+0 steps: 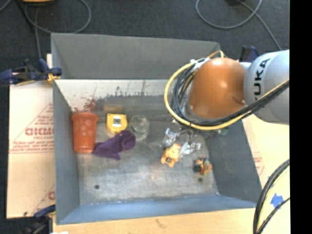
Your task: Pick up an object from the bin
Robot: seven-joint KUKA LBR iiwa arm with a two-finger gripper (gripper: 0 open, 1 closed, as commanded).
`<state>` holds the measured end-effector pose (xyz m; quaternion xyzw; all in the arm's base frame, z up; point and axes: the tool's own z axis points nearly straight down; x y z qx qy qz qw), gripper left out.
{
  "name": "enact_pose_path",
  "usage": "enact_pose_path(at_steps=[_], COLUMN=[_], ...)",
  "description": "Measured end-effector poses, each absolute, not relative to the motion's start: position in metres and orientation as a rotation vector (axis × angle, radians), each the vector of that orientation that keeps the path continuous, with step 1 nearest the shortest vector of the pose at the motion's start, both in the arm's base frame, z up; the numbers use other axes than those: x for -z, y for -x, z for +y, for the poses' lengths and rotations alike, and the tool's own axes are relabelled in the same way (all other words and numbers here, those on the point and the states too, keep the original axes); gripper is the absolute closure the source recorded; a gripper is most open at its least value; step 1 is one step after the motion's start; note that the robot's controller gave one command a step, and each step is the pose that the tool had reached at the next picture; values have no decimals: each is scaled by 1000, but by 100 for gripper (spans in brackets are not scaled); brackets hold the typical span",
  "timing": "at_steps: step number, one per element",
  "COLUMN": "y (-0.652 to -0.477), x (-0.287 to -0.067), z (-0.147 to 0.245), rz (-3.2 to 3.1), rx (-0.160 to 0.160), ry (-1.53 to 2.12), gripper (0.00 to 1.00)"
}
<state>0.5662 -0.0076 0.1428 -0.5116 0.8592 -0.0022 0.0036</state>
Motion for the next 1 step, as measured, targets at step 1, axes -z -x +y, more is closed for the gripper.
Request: enact_pose_path(at_steps=[1], y=[-541], x=[-155], z=[-16], rz=[2758], rx=[-11], ry=[1514], gripper=[100])
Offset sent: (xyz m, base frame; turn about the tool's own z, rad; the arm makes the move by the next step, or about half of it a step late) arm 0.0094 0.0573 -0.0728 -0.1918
